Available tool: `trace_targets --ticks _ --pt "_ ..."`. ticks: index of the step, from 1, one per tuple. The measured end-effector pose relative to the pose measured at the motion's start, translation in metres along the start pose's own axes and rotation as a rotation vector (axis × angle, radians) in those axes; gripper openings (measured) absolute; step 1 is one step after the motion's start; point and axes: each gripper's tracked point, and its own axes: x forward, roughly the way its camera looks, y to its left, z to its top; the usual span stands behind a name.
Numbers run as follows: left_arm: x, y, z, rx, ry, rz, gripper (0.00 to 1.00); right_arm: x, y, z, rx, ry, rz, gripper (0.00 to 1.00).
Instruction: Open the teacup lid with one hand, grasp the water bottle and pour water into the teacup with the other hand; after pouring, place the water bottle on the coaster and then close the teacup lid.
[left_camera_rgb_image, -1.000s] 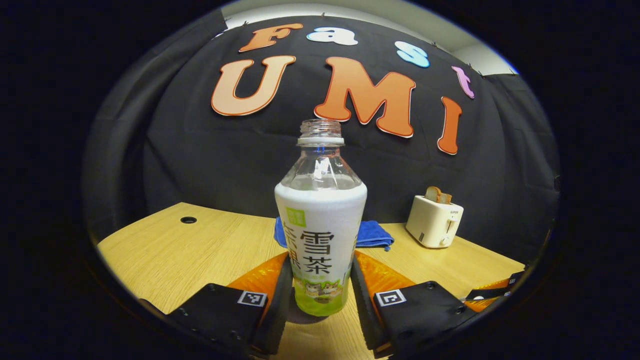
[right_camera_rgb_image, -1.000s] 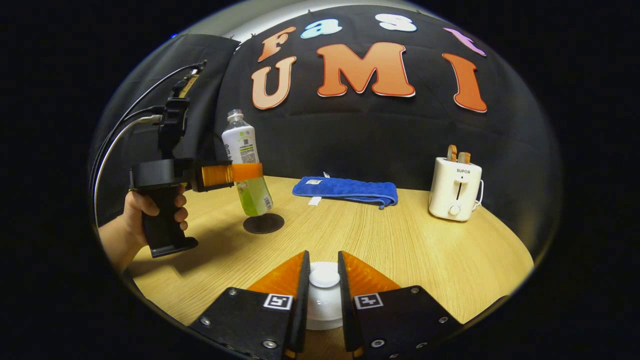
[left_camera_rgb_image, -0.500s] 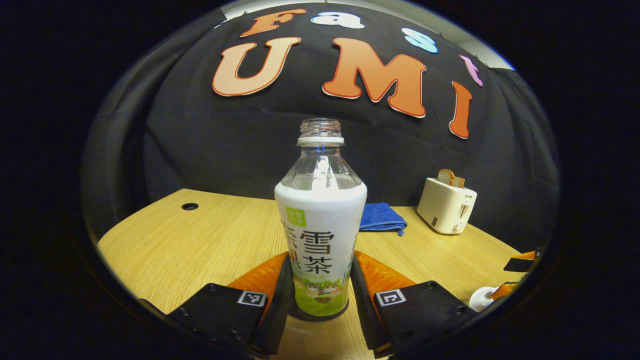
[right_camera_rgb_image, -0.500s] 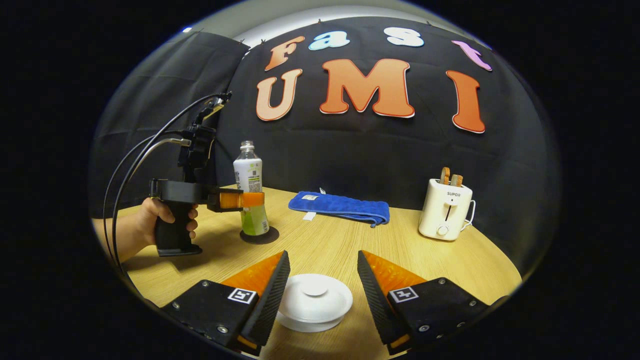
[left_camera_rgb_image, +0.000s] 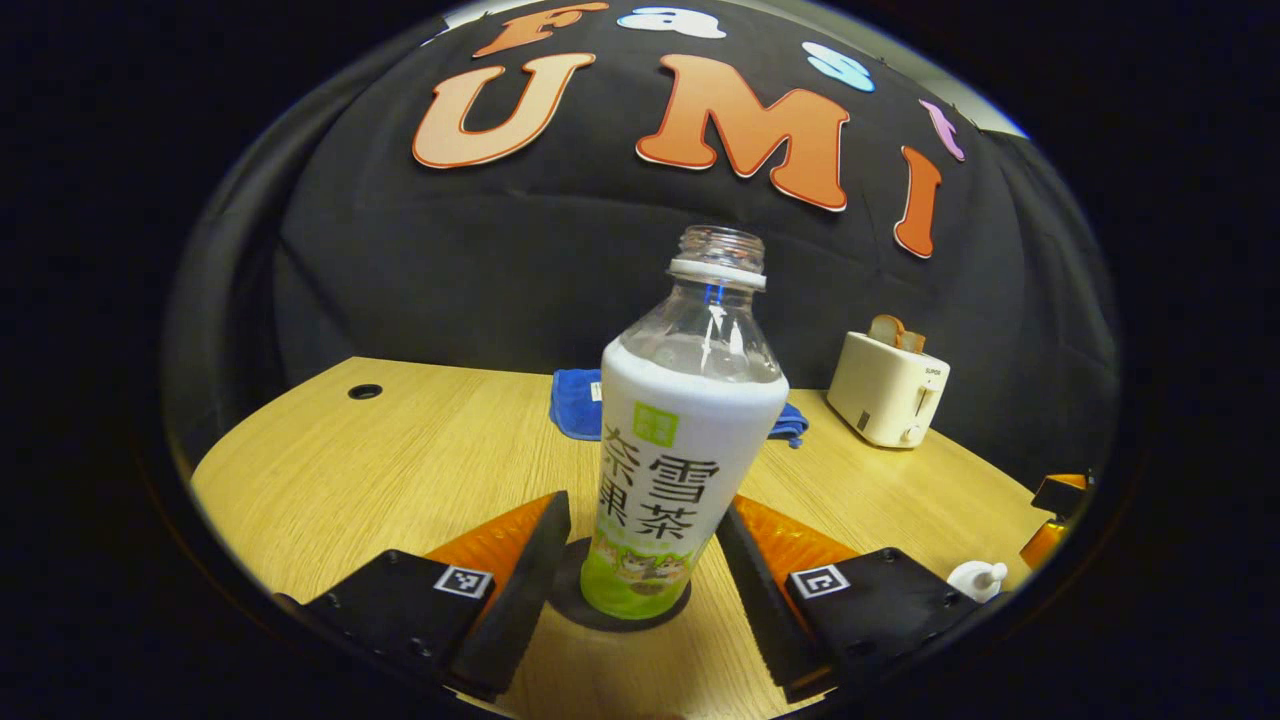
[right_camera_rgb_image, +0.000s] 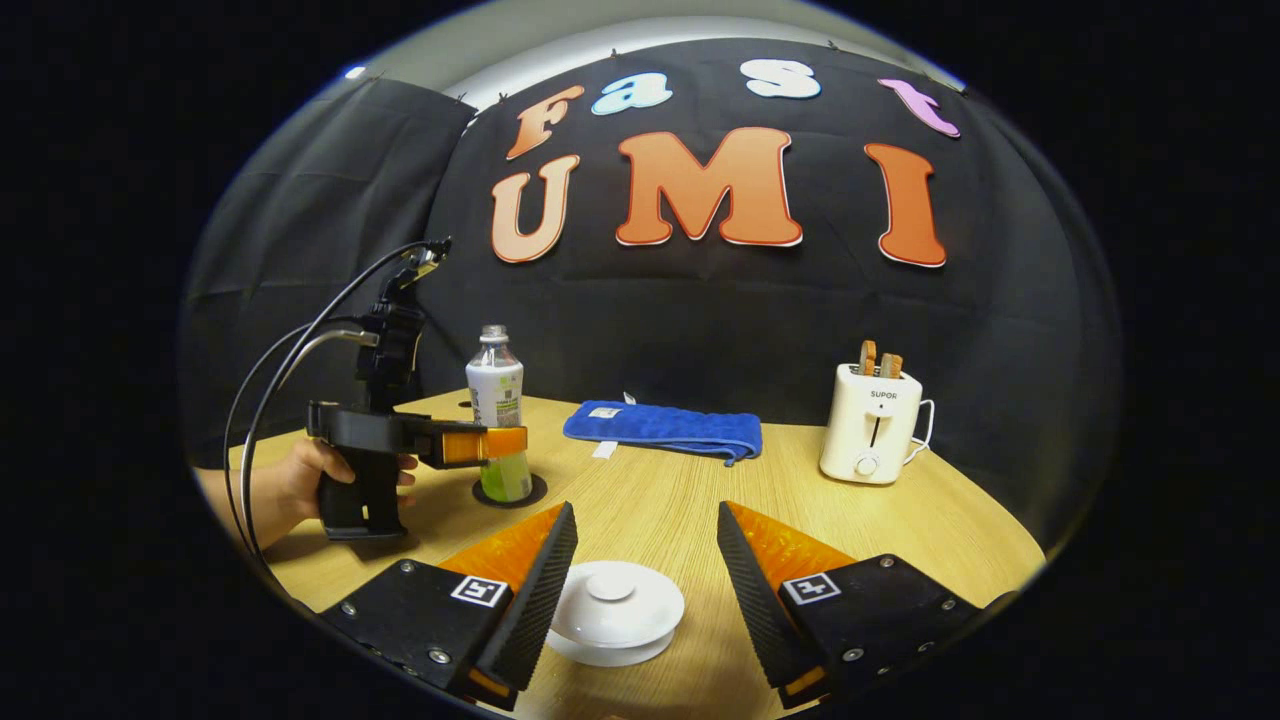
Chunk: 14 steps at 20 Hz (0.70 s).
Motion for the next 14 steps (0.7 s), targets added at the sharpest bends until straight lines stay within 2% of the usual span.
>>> trace_targets --ticks 3,7,11,14 --pt "-0.022 -0.002 0.008 0.042 -0.039 0.019 0.94 -0.010 -0.001 0.015 0.025 -0.031 -0.011 0.85" --pt "-0.069 -0.006 0.027 0.000 -0.116 0.032 0.93 -0.024 0.003 0.041 0.014 -0.090 -0.020 0.84" --pt "-0.115 0.004 0.057 0.014 -0.211 0.092 0.93 -0.032 0.003 0.069 0.018 -0.157 -0.060 0.84" --pt "-0.151 0.002 0.083 0.014 -0.290 0.102 0.93 -0.037 0.003 0.084 0.039 -0.190 -0.079 0.84"
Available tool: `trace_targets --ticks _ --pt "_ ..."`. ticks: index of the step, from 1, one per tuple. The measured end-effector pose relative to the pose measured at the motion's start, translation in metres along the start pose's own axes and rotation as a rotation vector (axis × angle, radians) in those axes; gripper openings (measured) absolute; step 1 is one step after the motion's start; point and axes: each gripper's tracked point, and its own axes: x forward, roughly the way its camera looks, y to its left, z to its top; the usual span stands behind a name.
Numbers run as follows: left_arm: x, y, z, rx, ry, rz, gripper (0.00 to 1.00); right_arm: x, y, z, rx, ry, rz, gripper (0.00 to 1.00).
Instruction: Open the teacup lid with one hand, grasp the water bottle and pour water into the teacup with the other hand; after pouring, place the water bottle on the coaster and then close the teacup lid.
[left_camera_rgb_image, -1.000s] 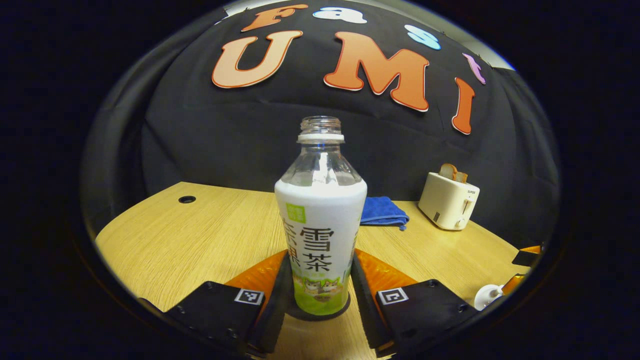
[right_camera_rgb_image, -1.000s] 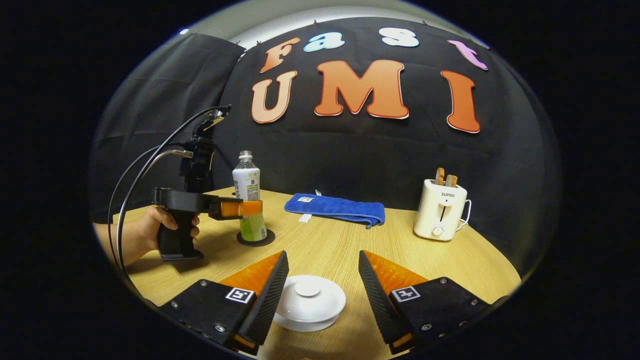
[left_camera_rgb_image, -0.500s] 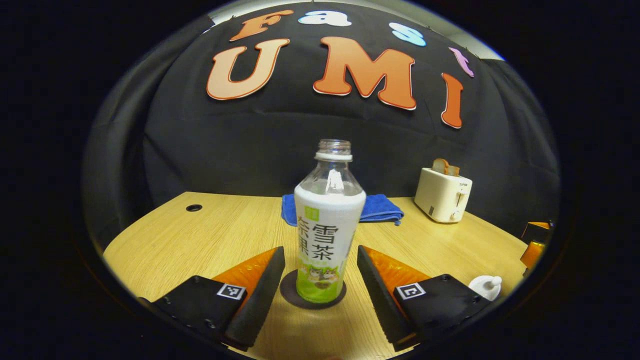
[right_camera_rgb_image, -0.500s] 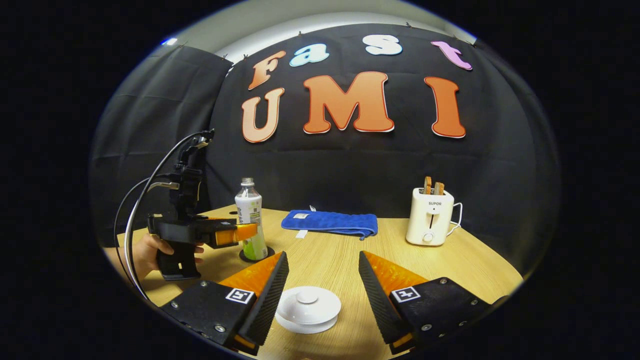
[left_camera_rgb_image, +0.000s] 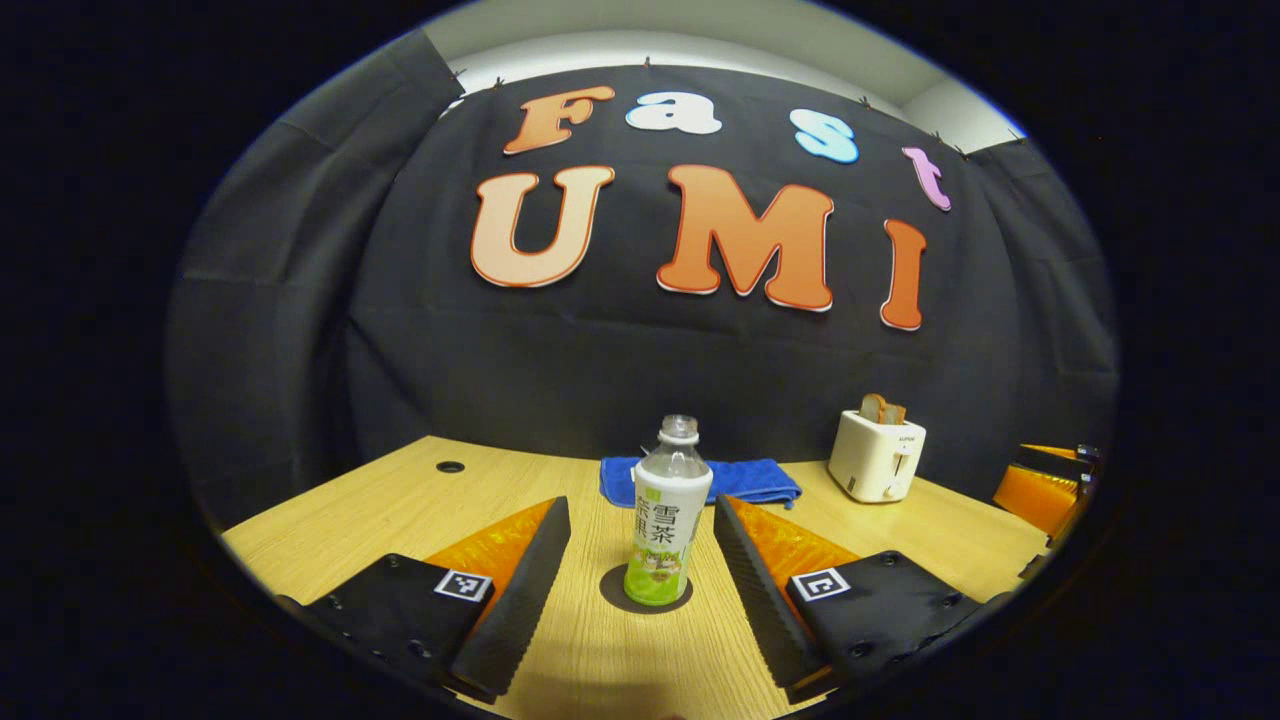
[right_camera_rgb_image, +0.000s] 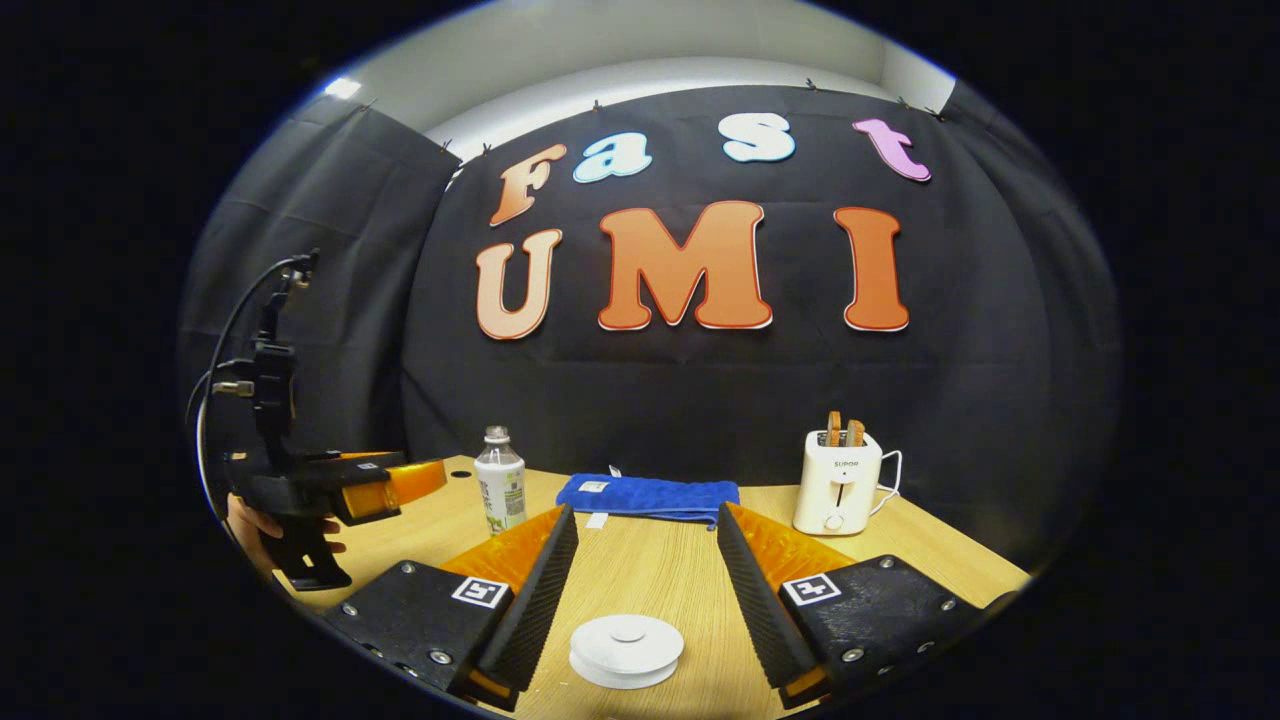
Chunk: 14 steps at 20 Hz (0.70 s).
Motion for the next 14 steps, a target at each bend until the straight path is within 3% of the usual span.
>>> trace_targets --ticks 6,14 --pt "-0.043 0.008 0.045 0.039 -0.128 0.053 0.93 -0.006 0.005 0.020 -0.008 -0.057 -0.018 0.84" --pt "-0.078 0.004 0.071 0.070 -0.200 0.051 0.92 -0.017 -0.003 0.040 -0.035 -0.083 -0.066 0.84"
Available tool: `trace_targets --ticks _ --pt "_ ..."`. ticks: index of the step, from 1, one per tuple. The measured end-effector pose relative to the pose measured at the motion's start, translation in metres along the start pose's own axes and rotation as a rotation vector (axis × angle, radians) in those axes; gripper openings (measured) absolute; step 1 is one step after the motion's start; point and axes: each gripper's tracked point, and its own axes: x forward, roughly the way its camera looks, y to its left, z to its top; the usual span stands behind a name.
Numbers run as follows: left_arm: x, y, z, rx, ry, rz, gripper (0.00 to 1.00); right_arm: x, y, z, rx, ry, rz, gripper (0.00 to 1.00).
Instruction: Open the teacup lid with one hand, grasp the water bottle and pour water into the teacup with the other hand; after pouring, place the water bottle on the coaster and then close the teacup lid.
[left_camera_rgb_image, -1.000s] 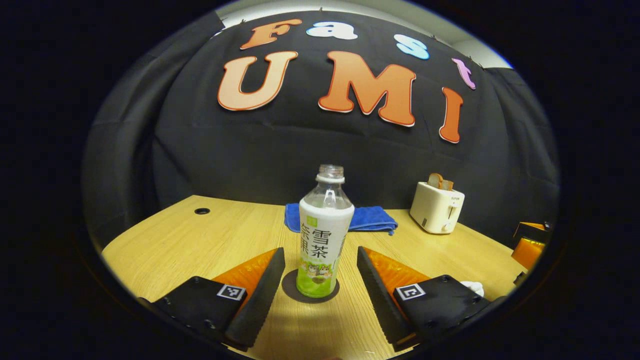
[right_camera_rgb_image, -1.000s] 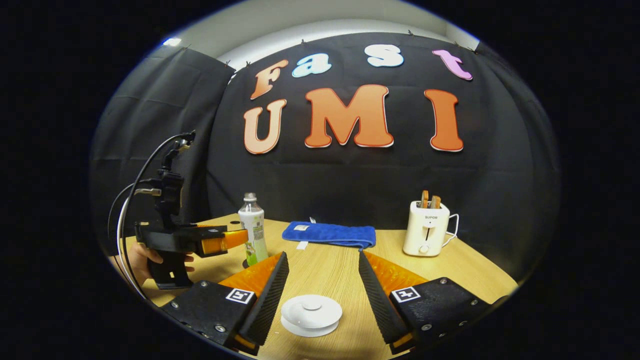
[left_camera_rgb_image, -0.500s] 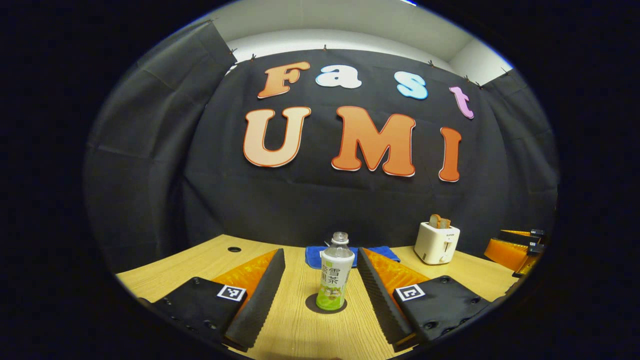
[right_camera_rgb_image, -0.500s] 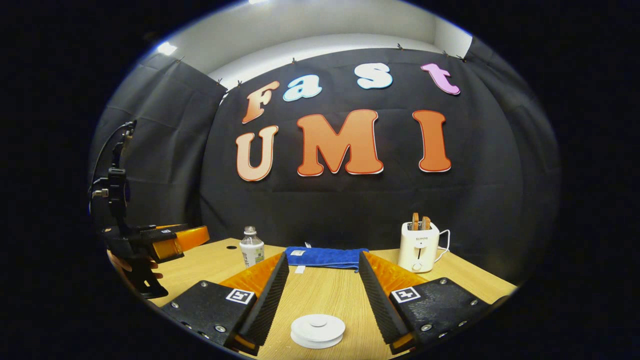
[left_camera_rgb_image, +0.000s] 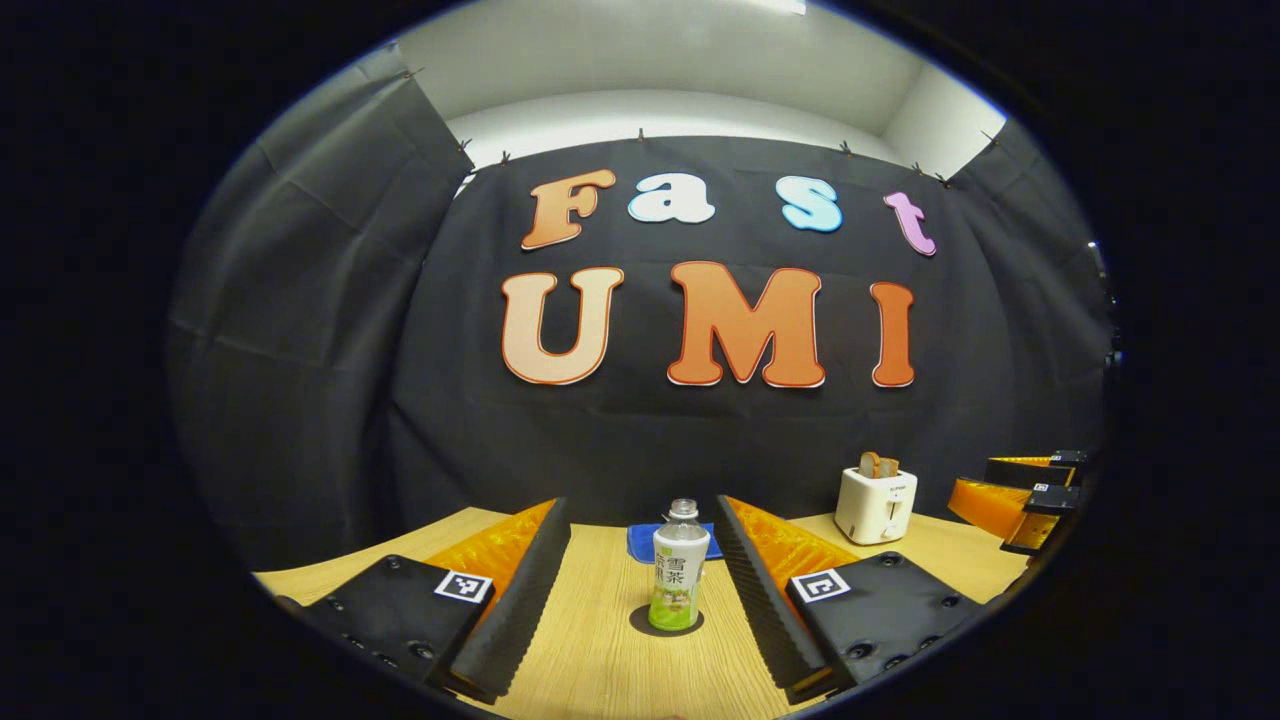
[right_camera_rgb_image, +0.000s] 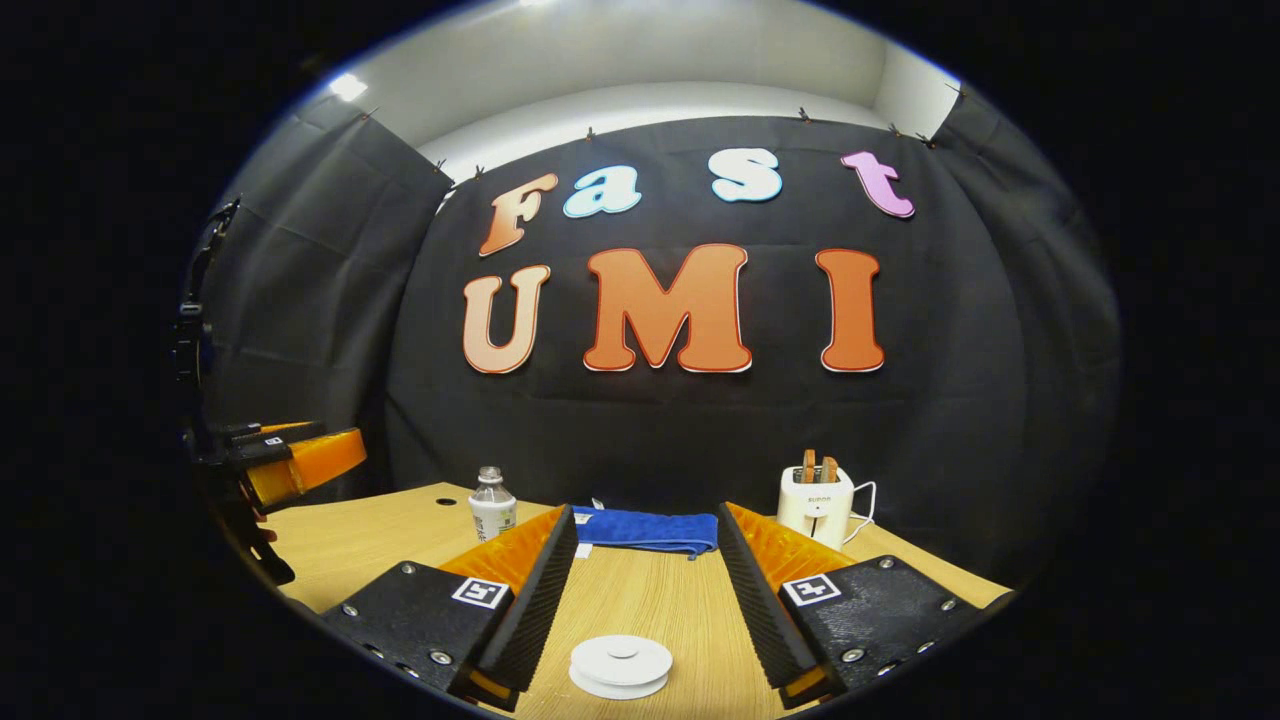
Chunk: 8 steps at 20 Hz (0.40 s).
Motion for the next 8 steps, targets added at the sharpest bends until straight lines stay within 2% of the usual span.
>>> trace_targets --ticks 8 --pt "-0.011 0.027 0.010 -0.001 -0.008 0.052 0.92 -0.009 -0.014 0.005 0.020 0.007 -0.047 0.84"
